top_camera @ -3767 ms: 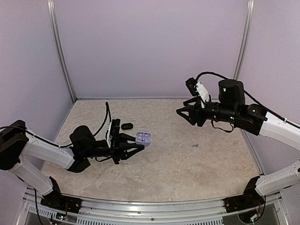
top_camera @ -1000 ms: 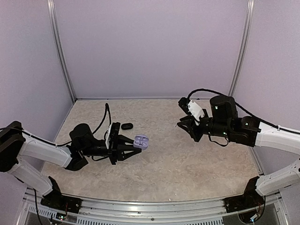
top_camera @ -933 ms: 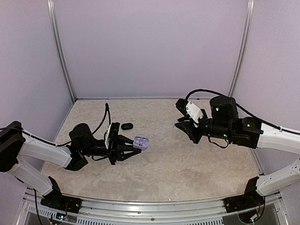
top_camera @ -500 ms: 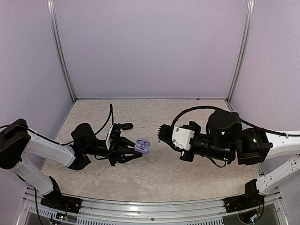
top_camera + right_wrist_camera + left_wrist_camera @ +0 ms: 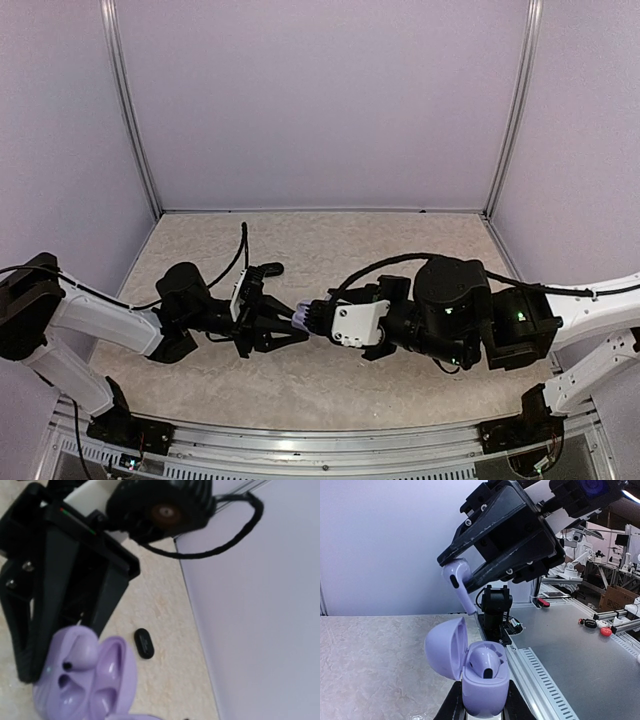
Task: Insert the wireless bluetooth earbuds into the charging case
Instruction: Insert the right earbud into the right side groove of the charging case, then adjust the right earbud in the right side groove of the charging case, then close the charging case.
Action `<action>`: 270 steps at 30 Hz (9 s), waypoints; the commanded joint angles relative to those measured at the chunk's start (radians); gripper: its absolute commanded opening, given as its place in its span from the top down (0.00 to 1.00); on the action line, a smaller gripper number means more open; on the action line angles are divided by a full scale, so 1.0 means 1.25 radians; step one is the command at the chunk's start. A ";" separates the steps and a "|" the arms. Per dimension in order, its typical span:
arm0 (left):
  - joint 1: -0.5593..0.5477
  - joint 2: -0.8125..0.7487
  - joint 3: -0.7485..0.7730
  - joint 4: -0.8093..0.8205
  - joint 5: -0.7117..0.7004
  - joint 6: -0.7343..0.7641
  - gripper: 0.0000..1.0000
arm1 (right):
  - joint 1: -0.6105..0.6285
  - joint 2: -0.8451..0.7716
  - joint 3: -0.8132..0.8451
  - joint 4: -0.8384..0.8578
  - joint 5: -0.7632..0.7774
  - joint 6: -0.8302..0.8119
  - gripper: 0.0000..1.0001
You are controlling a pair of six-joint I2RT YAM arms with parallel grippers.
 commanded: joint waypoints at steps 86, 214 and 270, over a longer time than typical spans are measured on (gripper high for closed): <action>0.011 0.034 0.040 0.120 -0.027 -0.130 1.00 | 0.043 0.039 -0.044 0.112 0.015 -0.083 0.58; -0.080 -0.079 0.051 -0.212 -0.224 0.235 1.00 | -0.351 -0.077 -0.012 -0.009 -0.642 0.474 0.60; 0.009 -0.025 0.089 -0.080 -0.157 -0.168 1.00 | -0.257 -0.084 -0.031 -0.058 -0.469 0.188 0.29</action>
